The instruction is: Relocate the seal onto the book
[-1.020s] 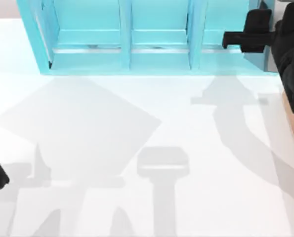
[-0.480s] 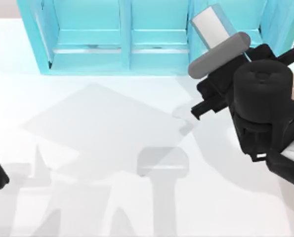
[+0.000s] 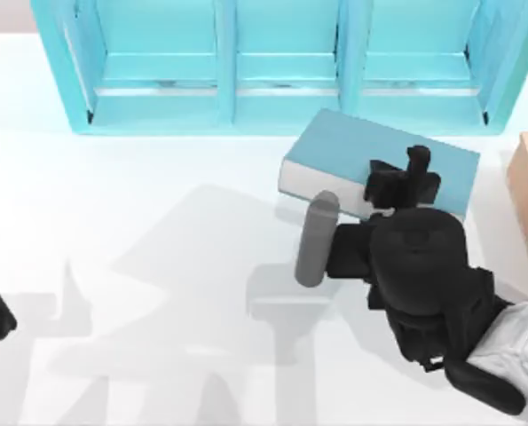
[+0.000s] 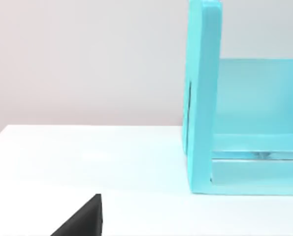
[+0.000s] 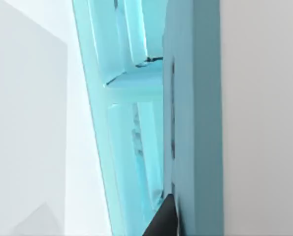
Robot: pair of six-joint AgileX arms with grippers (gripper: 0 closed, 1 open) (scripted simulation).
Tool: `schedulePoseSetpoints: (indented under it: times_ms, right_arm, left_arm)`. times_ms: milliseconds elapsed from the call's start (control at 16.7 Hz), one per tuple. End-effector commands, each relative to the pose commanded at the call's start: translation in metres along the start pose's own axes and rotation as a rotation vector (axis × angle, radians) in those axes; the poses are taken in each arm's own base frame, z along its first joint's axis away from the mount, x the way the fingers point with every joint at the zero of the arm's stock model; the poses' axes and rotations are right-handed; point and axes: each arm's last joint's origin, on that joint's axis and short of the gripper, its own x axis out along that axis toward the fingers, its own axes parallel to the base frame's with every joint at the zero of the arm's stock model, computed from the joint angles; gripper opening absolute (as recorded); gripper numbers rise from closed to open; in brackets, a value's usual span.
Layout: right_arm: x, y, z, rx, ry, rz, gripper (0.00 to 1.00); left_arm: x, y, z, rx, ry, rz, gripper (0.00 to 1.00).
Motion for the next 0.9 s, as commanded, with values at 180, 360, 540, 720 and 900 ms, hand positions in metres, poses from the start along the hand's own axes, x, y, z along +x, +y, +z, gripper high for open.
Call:
schedulePoseSetpoints:
  times_ms: [180, 360, 540, 720, 900]
  right_arm:
    - [-0.0045, 0.0093, -0.0002, -0.102, -0.016, 0.006, 0.00]
    - [-0.0051, 0.0103, -0.0003, -0.114, -0.019, 0.007, 0.00]
    - [-0.0049, 0.0107, -0.0016, -0.109, -0.014, 0.010, 0.00]
    - [-0.0099, 0.0109, -0.0001, -0.114, -0.018, 0.007, 0.00]
    - [-0.0088, 0.0123, -0.0009, -0.114, -0.015, 0.013, 0.00]
  left_arm:
    - [0.0000, 0.0000, 0.0000, 0.000, 0.000, 0.000, 1.00]
    - [0.0000, 0.0000, 0.0000, 0.000, 0.000, 0.000, 1.00]
    - [0.0000, 0.0000, 0.0000, 0.000, 0.000, 0.000, 1.00]
    - [0.0000, 0.0000, 0.0000, 0.000, 0.000, 0.000, 1.00]
    - [0.0000, 0.0000, 0.0000, 0.000, 0.000, 0.000, 1.00]
